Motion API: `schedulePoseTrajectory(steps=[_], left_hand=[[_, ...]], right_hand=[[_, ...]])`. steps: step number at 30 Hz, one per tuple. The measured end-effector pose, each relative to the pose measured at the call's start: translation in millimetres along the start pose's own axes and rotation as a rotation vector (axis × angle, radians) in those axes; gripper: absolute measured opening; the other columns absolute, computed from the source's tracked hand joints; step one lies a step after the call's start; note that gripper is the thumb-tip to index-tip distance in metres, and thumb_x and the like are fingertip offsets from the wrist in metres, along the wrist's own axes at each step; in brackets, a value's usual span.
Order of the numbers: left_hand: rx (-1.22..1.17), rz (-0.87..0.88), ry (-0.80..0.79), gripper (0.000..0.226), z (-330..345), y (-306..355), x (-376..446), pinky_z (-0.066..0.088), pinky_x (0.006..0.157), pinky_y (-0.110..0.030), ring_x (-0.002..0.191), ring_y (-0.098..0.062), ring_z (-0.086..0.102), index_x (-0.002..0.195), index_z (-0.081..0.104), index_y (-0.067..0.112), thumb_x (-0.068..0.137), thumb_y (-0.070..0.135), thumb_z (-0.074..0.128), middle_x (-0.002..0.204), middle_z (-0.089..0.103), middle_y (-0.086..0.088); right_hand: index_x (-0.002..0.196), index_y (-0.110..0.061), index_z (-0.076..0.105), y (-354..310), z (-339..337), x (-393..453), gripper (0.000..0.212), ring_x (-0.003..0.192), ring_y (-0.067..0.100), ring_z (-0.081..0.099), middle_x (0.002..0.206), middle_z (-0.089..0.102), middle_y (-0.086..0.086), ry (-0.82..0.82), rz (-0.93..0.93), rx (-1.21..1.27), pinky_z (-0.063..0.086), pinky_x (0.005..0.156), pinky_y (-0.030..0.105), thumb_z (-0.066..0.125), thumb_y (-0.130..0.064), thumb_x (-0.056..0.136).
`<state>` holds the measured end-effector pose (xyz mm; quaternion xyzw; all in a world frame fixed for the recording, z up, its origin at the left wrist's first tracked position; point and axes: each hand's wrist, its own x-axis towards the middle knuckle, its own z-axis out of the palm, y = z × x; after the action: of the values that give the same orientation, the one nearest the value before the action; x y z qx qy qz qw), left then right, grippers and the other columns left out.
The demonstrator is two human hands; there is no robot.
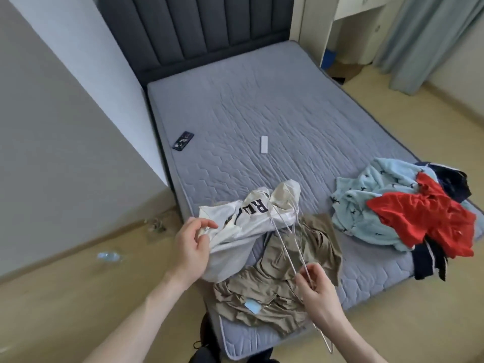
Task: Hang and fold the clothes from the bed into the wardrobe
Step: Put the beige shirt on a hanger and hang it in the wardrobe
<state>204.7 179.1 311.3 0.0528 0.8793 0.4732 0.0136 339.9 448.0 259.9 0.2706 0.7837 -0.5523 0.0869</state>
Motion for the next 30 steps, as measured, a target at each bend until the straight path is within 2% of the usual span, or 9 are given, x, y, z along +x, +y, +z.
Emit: schedulePoseTrajectory(steps=[4, 7, 11, 14, 16, 20, 24, 27, 30], left_hand=[[-0.010, 0.114, 0.038, 0.033, -76, 60, 10, 0.045, 0.070, -0.022, 0.074, -0.017, 0.058, 0.094, 0.067, 0.032, 0.085, 0.009, 0.044, 0.090, 0.058, 0.010], [-0.033, 0.210, 0.074, 0.033, -128, 104, 19, 0.046, 0.070, -0.030, 0.075, -0.024, 0.055, 0.095, 0.069, 0.024, 0.086, 0.005, 0.044, 0.087, 0.056, 0.003], [-0.013, 0.386, 0.136, 0.038, -187, 154, 24, 0.038, 0.064, -0.017, 0.066, -0.014, 0.044, 0.095, 0.069, 0.024, 0.090, -0.004, 0.044, 0.083, 0.049, -0.006], [0.001, 0.492, 0.176, 0.037, -232, 186, 20, 0.036, 0.063, -0.011, 0.064, -0.007, 0.042, 0.094, 0.067, 0.019, 0.091, -0.008, 0.043, 0.087, 0.053, -0.014], [-0.013, 0.536, 0.164, 0.038, -262, 204, 13, 0.036, 0.059, -0.015, 0.061, -0.008, 0.042, 0.093, 0.066, 0.018, 0.093, -0.009, 0.041, 0.087, 0.055, -0.017], [-0.040, 0.576, 0.050, 0.033, -312, 229, -11, 0.032, 0.052, -0.037, 0.058, -0.036, 0.037, 0.089, 0.065, 0.018, 0.098, 0.000, 0.039, 0.083, 0.059, -0.026], [-0.028, 0.631, -0.083, 0.039, -351, 245, -47, 0.029, 0.049, -0.026, 0.049, -0.015, 0.032, 0.080, 0.063, 0.023, 0.093, -0.003, 0.037, 0.059, 0.055, 0.013], [0.030, 0.633, -0.144, 0.034, -375, 251, -73, 0.028, 0.050, -0.023, 0.052, -0.012, 0.033, 0.077, 0.061, 0.020, 0.085, -0.004, 0.037, 0.062, 0.056, 0.015], [0.123, 0.615, -0.114, 0.028, -402, 243, -95, 0.032, 0.052, -0.023, 0.056, -0.016, 0.037, 0.075, 0.058, 0.014, 0.082, -0.003, 0.038, 0.068, 0.057, 0.010]], right_hand=[[0.088, -0.020, 0.060, -59, -6, 0, 0.011, 0.050, 0.000, 0.051, 0.063, 0.062, -0.013, 0.002, -0.132, 0.045, 0.042, 0.048, 0.011, 0.067, -0.017, 0.096], [0.082, -0.026, 0.056, -101, -8, -7, 0.018, 0.044, 0.007, 0.045, 0.059, 0.054, -0.012, 0.036, -0.223, 0.129, 0.042, 0.042, 0.021, 0.066, -0.017, 0.095], [0.083, -0.030, 0.056, -148, -4, -15, 0.018, 0.063, 0.009, 0.054, 0.074, 0.063, -0.012, 0.082, -0.332, 0.107, 0.046, 0.059, 0.026, 0.068, -0.022, 0.093], [0.090, -0.023, 0.058, -177, 7, -25, 0.014, 0.066, 0.000, 0.056, 0.087, 0.065, -0.003, 0.088, -0.381, 0.039, 0.043, 0.056, 0.015, 0.070, -0.025, 0.094], [0.092, -0.022, 0.057, -196, 17, -35, 0.018, 0.069, 0.008, 0.056, 0.091, 0.065, -0.003, 0.085, -0.407, -0.009, 0.043, 0.060, 0.020, 0.072, -0.030, 0.093], [0.097, -0.028, 0.053, -254, 45, -58, 0.028, 0.078, 0.009, 0.065, 0.109, 0.068, -0.017, 0.014, -0.492, -0.007, 0.049, 0.066, 0.022, 0.075, -0.043, 0.089], [0.104, -0.027, 0.047, -327, 92, -99, 0.055, 0.061, -0.005, 0.061, 0.125, 0.058, -0.025, -0.166, -0.622, 0.017, 0.046, 0.054, 0.016, 0.084, -0.054, 0.075], [0.105, -0.023, 0.044, -371, 131, -138, 0.074, 0.071, -0.006, 0.061, 0.123, 0.057, -0.033, -0.318, -0.741, 0.028, 0.050, 0.058, 0.017, 0.088, -0.063, 0.060], [0.098, -0.006, 0.044, -395, 165, -169, 0.074, 0.081, 0.012, 0.063, 0.102, 0.064, -0.009, -0.457, -0.788, 0.091, 0.055, 0.068, 0.033, 0.088, -0.054, 0.062]])
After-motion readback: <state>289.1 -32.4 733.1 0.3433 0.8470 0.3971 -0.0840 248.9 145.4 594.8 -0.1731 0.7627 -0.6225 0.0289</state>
